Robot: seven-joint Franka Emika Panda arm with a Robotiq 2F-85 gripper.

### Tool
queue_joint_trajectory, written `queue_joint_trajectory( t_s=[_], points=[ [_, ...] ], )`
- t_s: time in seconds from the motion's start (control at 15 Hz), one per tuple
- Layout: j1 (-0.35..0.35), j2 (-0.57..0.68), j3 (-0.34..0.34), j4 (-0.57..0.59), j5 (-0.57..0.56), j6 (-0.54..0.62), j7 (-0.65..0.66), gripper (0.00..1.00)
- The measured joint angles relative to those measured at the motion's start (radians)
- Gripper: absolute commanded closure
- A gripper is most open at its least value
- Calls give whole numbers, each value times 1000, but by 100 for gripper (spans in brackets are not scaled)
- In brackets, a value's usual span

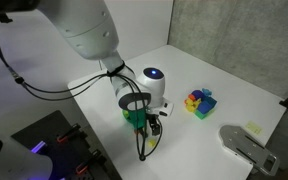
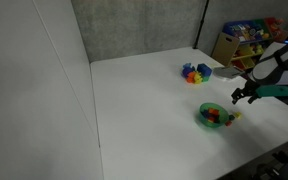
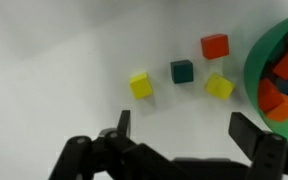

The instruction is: Remove one yellow block from the green bowl and put it on the table

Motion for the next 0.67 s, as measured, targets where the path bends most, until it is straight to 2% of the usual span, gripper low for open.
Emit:
queue_joint_trajectory(
  t_s=[0.13,0.33,0.67],
  points=[
    [14,-80,1,-44,0,-18,0,0],
    [52,-204,6,-96,-2,-109,-1,0],
    [121,-399,22,-118,-6,-390,-1,0]
  ],
)
